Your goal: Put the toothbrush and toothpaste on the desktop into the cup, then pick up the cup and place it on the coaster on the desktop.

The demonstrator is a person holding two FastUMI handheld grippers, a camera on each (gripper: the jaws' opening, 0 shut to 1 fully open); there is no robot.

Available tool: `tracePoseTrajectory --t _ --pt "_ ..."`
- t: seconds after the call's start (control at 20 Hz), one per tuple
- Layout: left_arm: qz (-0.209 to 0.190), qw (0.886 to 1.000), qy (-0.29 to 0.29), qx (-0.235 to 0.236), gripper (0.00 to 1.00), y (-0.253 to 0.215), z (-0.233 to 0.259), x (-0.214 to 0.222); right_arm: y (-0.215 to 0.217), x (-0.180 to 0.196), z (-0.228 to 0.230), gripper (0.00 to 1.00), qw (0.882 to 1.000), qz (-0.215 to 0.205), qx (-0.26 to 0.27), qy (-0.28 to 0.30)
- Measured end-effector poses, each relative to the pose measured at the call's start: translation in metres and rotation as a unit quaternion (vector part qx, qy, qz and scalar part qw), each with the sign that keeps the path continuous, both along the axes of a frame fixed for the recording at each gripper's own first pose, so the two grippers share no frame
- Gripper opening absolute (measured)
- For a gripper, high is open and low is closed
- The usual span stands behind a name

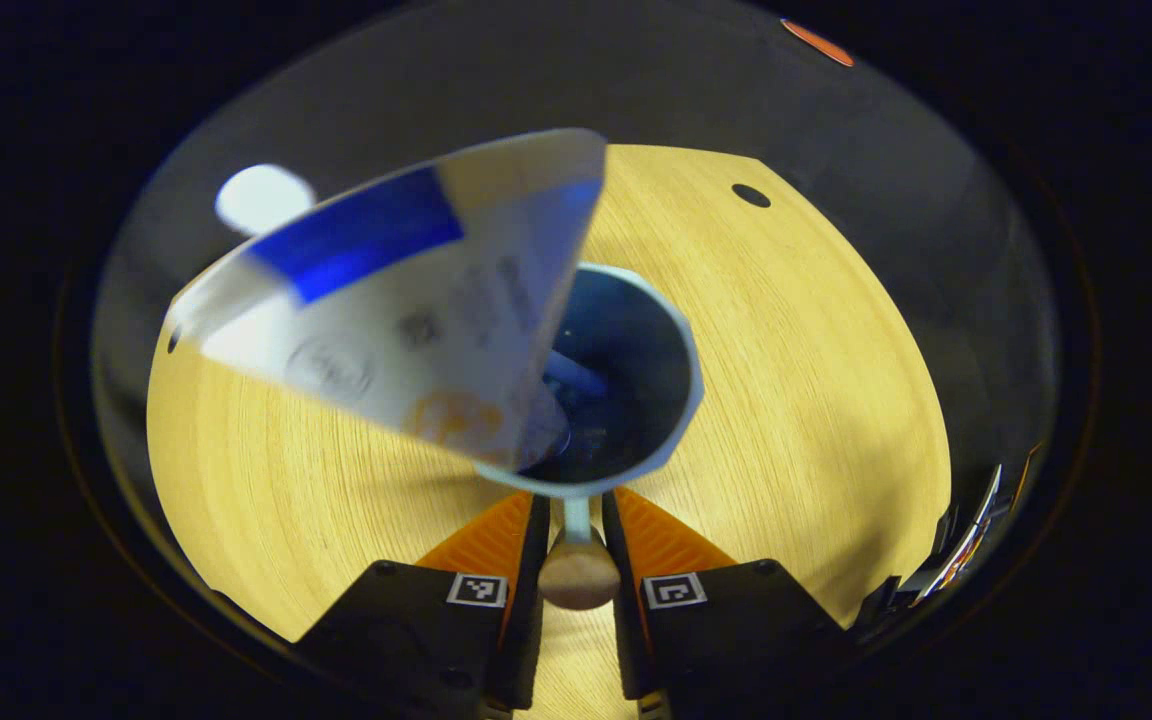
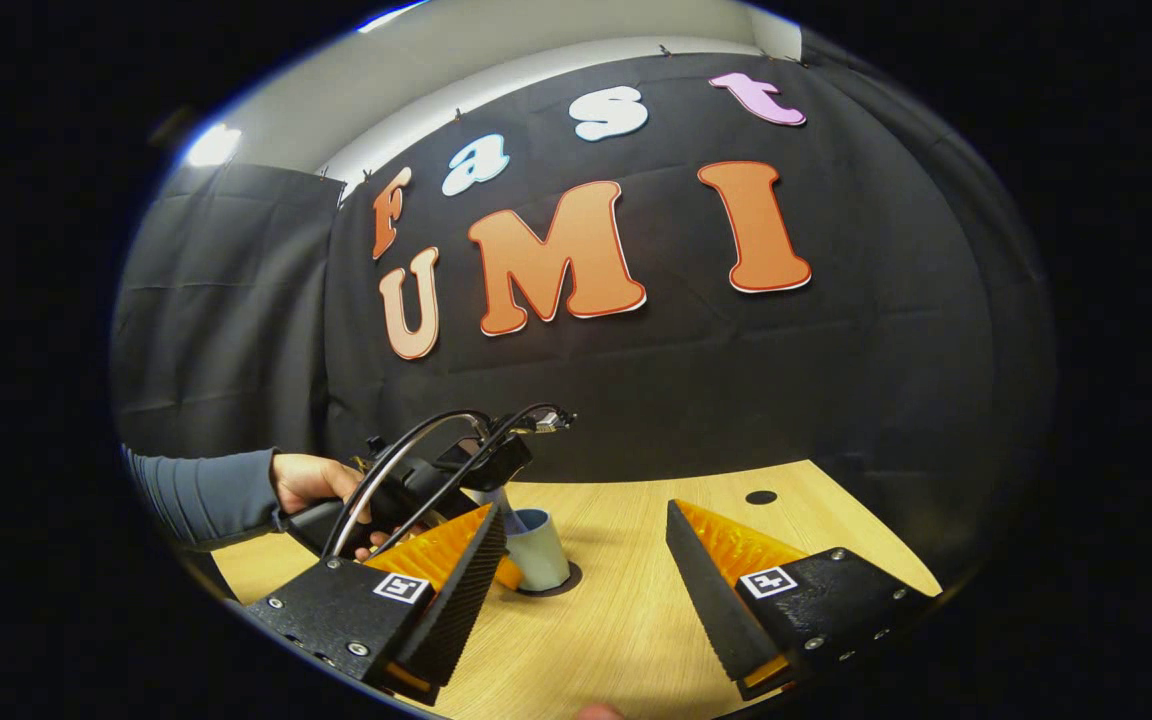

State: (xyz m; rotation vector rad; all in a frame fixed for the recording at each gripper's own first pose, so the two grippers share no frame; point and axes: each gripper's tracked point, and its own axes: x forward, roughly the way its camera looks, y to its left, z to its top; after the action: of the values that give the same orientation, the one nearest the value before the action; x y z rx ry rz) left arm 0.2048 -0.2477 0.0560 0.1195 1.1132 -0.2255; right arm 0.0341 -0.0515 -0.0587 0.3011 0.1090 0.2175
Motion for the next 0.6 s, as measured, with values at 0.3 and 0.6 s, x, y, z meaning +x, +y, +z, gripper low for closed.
tracePoseTrajectory --t 0.3,0.6 --pt "-0.048 0.994 -0.085 0.052 0.82 -0.005 0.046 0.018 0.010 -0.008 0.002 0.97 1.000 0.008 -0.001 -0.002" --pt "-0.058 0.979 -0.186 0.058 0.92 0.003 0.068 0.026 0.021 -0.011 0.025 0.97 0.999 0.003 -0.031 -0.036"
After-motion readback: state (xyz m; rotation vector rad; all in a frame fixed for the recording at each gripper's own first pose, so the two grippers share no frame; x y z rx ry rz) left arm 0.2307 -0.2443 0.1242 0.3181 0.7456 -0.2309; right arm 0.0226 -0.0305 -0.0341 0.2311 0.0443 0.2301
